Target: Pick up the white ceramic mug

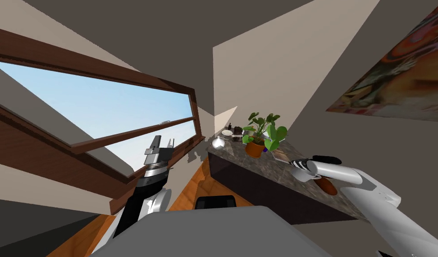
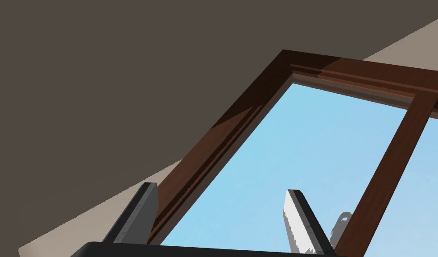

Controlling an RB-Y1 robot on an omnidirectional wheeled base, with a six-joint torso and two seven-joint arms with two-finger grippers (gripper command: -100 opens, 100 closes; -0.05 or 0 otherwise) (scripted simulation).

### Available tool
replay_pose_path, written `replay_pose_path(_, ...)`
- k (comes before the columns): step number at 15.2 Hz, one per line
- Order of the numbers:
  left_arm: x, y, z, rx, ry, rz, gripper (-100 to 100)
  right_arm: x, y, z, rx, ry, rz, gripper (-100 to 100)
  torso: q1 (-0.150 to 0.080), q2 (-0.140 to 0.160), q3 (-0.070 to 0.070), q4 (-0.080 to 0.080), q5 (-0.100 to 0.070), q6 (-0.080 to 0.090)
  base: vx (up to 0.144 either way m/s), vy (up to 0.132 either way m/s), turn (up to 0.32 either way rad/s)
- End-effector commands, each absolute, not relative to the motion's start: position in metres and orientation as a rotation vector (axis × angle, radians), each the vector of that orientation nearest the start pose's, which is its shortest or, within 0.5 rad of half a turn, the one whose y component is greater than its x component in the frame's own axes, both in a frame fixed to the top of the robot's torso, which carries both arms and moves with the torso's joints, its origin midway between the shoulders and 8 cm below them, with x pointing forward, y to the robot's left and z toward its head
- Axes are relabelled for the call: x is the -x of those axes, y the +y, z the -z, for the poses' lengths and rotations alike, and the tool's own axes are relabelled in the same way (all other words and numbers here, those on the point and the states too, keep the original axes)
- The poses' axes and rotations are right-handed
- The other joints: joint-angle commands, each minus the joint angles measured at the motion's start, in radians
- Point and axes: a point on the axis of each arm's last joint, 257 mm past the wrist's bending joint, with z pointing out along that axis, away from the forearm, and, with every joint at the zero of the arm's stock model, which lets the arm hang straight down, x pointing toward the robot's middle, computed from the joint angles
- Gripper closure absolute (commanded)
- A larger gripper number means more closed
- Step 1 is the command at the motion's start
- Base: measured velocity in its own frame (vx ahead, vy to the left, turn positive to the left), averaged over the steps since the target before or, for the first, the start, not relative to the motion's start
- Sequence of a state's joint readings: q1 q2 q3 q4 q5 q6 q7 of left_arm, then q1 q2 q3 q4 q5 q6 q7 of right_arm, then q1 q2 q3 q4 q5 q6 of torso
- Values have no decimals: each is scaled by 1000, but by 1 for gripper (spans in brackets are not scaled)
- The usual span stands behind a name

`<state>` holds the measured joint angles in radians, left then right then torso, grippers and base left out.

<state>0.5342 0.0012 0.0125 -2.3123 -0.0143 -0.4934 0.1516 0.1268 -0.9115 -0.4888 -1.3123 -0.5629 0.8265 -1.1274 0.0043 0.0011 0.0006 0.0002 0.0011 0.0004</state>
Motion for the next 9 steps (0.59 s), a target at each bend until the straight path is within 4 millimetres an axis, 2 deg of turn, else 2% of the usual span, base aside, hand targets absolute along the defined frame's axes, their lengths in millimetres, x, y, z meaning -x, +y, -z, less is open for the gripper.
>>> replay_pose_path(1, -336, 284, -27, 707, 583, 1408, 0, -334, -760, 229, -2418, -123, -761, -100, 0, 0, 0, 0, 0, 0, 19, 55, 69)
replay_pose_path(2, -336, 284, -27, 707, 583, 1408, 0, -322, -763, 240, -2444, -150, -717, -100, 0, 0, 0, 0, 0, -1, 21, 59, 97)
replay_pose_path(3, -336, 284, -27, 707, 583, 1409, 0, -319, -762, 243, -2455, -154, -700, -100, 0, 0, 0, 0, 0, 0, 17, 43, 40)
replay_pose_path(4, -336, 284, -27, 707, 583, 1408, 0, -319, -762, 243, -2455, -154, -700, -100, 0, 0, 0, 0, 0, 0, 11, 21, -7)
replay_pose_path(5, -336, 284, -27, 707, 583, 1408, 0, -307, -773, 239, -2477, -266, -687, -100, -1, 0, 0, 0, 0, 0, 15, 33, 71)
replay_pose_path(7, -336, 284, -27, 707, 583, 1408, 0, -302, -771, 244, -2498, -280, -658, -100, -1, 0, 0, 0, 0, 0, 18, 30, 70)
replay_pose_path(8, -336, 284, -27, 707, 583, 1408, 0, -293, -779, 239, -2512, -389, -656, -100, -2, 0, 0, 0, 0, 0, 20, 35, 69)
replay_pose_path(9, -336, 284, -27, 707, 583, 1408, 0, -286, -778, 244, -2528, -403, -627, -100, -2, 0, 0, 0, 0, 0, 25, 37, 83)
